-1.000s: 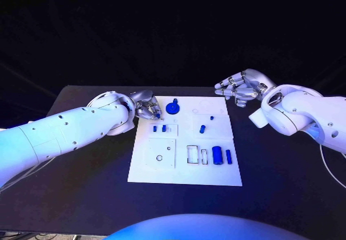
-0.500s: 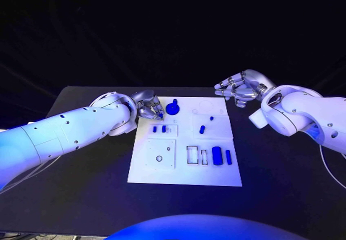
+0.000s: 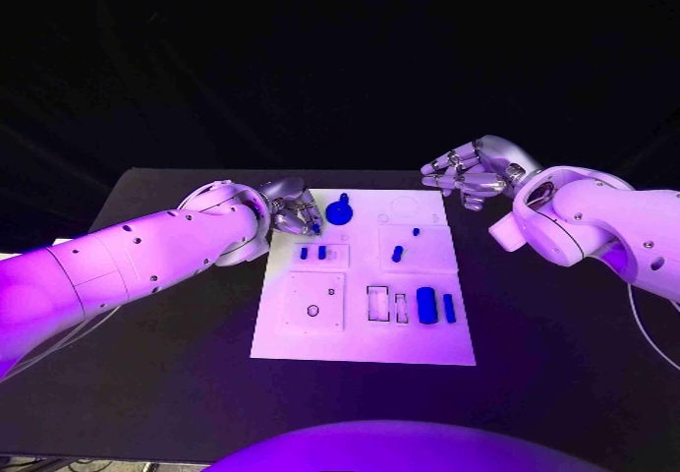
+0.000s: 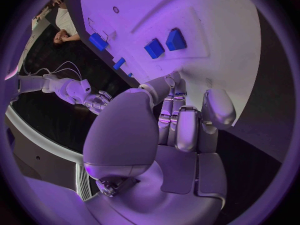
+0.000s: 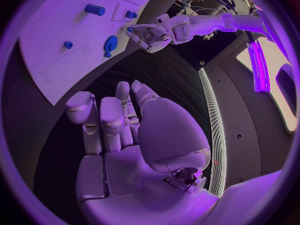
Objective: Assemble the parts on the task board
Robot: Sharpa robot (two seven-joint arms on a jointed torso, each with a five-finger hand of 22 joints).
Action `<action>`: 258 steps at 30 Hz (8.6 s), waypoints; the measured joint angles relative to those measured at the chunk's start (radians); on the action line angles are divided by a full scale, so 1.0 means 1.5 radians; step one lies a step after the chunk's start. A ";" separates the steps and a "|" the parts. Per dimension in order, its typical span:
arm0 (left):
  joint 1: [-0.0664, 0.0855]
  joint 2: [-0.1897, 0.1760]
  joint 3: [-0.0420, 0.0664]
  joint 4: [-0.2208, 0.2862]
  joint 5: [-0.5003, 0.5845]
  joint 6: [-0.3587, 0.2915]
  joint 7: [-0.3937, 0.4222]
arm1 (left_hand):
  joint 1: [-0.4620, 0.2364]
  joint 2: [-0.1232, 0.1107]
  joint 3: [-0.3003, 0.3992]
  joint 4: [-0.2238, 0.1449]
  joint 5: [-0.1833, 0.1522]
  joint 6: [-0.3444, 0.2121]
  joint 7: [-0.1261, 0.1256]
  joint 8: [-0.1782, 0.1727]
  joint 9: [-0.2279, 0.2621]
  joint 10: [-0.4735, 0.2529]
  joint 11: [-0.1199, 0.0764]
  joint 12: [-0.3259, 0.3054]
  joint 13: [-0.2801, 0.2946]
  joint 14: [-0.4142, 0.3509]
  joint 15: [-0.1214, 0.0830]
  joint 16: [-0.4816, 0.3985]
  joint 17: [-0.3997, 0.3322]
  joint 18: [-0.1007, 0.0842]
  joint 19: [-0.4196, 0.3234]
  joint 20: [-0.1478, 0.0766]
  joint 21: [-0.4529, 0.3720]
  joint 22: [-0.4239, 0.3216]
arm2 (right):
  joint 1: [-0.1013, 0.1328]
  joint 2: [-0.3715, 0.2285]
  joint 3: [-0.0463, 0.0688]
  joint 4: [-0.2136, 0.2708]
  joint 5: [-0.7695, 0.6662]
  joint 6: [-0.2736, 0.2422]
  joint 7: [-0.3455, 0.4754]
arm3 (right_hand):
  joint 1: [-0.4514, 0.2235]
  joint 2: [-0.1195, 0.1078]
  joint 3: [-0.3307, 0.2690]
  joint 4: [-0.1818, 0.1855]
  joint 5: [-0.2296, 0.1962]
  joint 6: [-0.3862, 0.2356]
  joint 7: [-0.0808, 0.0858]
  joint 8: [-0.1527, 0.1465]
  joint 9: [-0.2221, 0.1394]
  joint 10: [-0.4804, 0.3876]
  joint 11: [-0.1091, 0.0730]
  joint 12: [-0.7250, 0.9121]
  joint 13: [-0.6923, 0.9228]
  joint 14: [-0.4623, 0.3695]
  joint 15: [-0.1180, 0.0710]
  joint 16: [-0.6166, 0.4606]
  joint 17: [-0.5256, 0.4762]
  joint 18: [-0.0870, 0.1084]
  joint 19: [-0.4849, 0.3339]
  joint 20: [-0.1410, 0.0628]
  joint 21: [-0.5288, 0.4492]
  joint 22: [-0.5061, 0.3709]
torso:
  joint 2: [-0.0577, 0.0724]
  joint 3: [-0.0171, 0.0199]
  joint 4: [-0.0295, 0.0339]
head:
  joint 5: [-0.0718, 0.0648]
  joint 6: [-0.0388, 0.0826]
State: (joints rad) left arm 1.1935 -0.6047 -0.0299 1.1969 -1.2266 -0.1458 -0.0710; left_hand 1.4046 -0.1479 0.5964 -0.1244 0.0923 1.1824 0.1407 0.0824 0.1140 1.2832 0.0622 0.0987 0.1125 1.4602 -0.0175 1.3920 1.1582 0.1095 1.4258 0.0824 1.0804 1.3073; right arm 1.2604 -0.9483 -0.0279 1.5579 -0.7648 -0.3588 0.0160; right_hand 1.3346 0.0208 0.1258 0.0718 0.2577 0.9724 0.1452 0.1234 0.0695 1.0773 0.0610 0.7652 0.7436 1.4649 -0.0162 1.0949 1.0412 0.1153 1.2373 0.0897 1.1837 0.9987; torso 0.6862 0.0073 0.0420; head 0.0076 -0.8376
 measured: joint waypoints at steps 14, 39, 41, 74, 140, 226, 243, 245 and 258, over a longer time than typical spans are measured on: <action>0.000 0.003 0.000 -0.006 -0.016 0.008 -0.004 | 0.000 0.000 0.000 0.000 0.000 0.000 0.000 0.000 0.000 0.000 0.000 0.000 0.000 0.000 0.000 0.000 0.000 0.000 0.000 0.000 -0.003 0.000 | 0.000 0.000 0.000 0.000 0.000 0.000 0.000 | 0.000 0.000 0.000 0.000 0.000 0.000 0.000 0.000 0.000 0.000 0.000 0.000 0.000 0.000 0.000 0.000 0.000 0.000 0.000 0.000 0.000 0.000 | 0.000 0.0000 0.0001 | 0.000 -0.001; -0.002 0.011 0.000 -0.013 -0.021 0.017 -0.006 | -0.005 -0.001 0.000 0.000 0.000 0.000 0.000 0.000 0.000 0.000 0.000 -0.002 0.000 0.000 0.000 0.000 0.000 0.000 0.000 0.000 -0.006 0.000 | 0.000 0.001 0.000 0.000 0.000 0.000 0.000 | 0.000 0.000 0.000 0.000 0.000 0.000 0.000 0.000 0.000 0.000 0.000 0.000 0.000 0.000 0.000 0.000 0.000 0.000 0.000 0.000 0.000 0.000 | 0.000 0.0000 -0.0002 | -0.001 -0.003; -0.002 0.011 0.000 -0.013 -0.022 0.017 -0.006 | -0.006 -0.001 0.000 0.000 0.000 0.000 0.000 0.000 0.000 0.000 0.000 -0.002 0.000 0.000 0.000 0.000 0.000 0.000 0.000 0.000 -0.006 0.000 | 0.000 0.001 0.000 0.000 0.000 0.000 0.000 | 0.000 0.000 0.000 0.000 0.000 0.000 0.000 0.000 0.000 0.000 0.000 0.000 0.000 0.000 0.000 0.000 0.000 0.000 0.000 0.000 0.000 0.000 | 0.000 0.0000 -0.0002 | -0.001 -0.003; -0.003 0.014 -0.001 -0.019 -0.022 0.025 -0.013 | -0.011 -0.006 0.001 0.005 0.000 -0.032 0.013 -0.013 -0.011 -0.028 0.018 -0.023 -0.006 0.001 0.008 -0.006 -0.008 0.000 -0.006 0.006 -0.018 0.000 | 0.000 0.000 0.000 0.001 0.000 0.001 0.000 | 0.000 0.000 0.000 0.000 0.000 0.000 0.000 0.000 0.000 0.000 0.000 0.000 0.000 0.000 0.000 0.000 0.000 0.000 0.000 0.000 0.000 0.000 | 0.000 0.0003 0.0001 | -0.003 -0.003; -0.003 0.002 0.007 -0.003 -0.010 0.014 0.028 | -0.019 -0.008 -0.103 0.029 0.000 -0.025 -0.009 0.008 -0.022 -0.106 0.018 0.007 -0.023 -0.035 0.018 -0.033 -0.074 0.000 -0.039 0.023 -0.126 0.000 | 0.000 -0.001 0.000 0.000 0.000 0.001 0.000 | 0.000 0.000 0.004 0.004 0.000 0.000 0.000 0.000 0.000 -0.002 -0.001 0.000 -0.001 0.000 0.000 0.000 0.000 0.000 0.000 0.000 0.000 0.000 | 0.000 0.0003 -0.0004 | 0.000 -0.001; -0.003 -0.084 0.009 0.047 0.377 -0.050 0.130 | -0.022 0.005 -0.127 0.050 -0.002 -0.056 0.006 -0.007 -0.031 -0.117 0.022 0.057 -0.023 -0.122 0.021 -0.140 -0.275 0.042 -0.119 0.023 -0.392 -0.087 | -0.001 0.014 0.000 -0.029 -0.253 0.052 -0.058 | 0.042 -0.055 0.091 -0.047 -0.036 0.053 -0.005 0.014 0.001 0.023 0.003 -0.334 -0.301 -0.002 0.000 -0.030 -0.024 0.000 0.012 0.000 0.006 0.022 | -0.001 -0.0013 0.0001 | -0.009 0.005; -0.026 -0.151 0.009 0.161 0.829 -0.080 0.241 | -0.021 0.018 -0.113 0.051 -0.002 -0.041 -0.003 -0.001 -0.029 -0.067 0.003 0.102 -0.008 -0.142 0.008 -0.167 -0.323 0.041 -0.130 0.015 -0.421 -0.100 | -0.029 0.063 0.000 -0.042 -0.593 0.111 -0.133 | 0.035 -0.067 0.114 -0.053 -0.074 0.061 -0.012 -0.013 0.001 0.026 0.004 -0.402 -0.379 -0.002 0.000 -0.030 -0.027 0.000 0.015 0.002 0.006 0.018 | -0.004 -0.0067 0.0020 | -0.036 0.022; -0.026 -0.154 0.009 0.167 0.846 -0.080 0.247 | -0.021 0.018 -0.113 0.051 -0.002 -0.041 -0.003 -0.001 -0.029 -0.067 0.003 0.105 -0.007 -0.142 0.008 -0.167 -0.325 0.041 -0.130 0.015 -0.421 -0.100 | -0.033 0.070 0.000 -0.046 -0.614 0.117 -0.139 | 0.036 -0.068 0.116 -0.055 -0.075 0.062 -0.014 -0.017 0.001 0.026 0.004 -0.408 -0.386 -0.002 0.000 -0.030 -0.027 0.000 0.015 0.002 0.006 0.017 | -0.004 -0.0069 0.0020 | -0.036 0.022; -0.029 -0.161 0.009 0.190 0.887 -0.080 0.264 | -0.021 0.018 -0.113 0.051 -0.002 -0.041 -0.003 -0.001 -0.029 -0.067 0.003 0.105 -0.007 -0.144 0.006 -0.172 -0.333 0.041 -0.130 0.015 -0.424 -0.101 | -0.047 0.104 -0.001 -0.072 -0.671 0.154 -0.153 | 0.038 -0.069 0.137 -0.064 -0.096 0.070 -0.019 -0.025 0.001 0.026 -0.001 -0.420 -0.417 0.001 -0.004 -0.030 -0.028 0.000 0.017 -0.005 0.006 0.017 | -0.003 -0.0054 0.0020 | -0.038 0.022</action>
State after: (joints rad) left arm 1.1504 -0.8466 -0.0159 1.4823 0.1039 -0.2659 0.3255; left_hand 1.3735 -0.1211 0.4268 -0.0486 0.0887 1.1202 0.1355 0.0807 0.0698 1.1830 0.0660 0.2557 0.1020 1.2436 -0.0084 1.1344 0.6582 0.1715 1.2308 0.1056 0.4450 1.1556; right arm 1.1895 -0.7928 -0.0295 1.4498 -1.7709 -0.1284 -0.2139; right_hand 1.3913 -0.0833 0.3317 -0.0238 0.1139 1.0773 0.1165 0.0865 0.0703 1.1159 0.0598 0.1351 0.1176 1.4671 -0.0216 1.0503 0.9987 0.1155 1.2625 0.0822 1.1924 1.0247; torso 0.6814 -0.0009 0.0451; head -0.0490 -0.8043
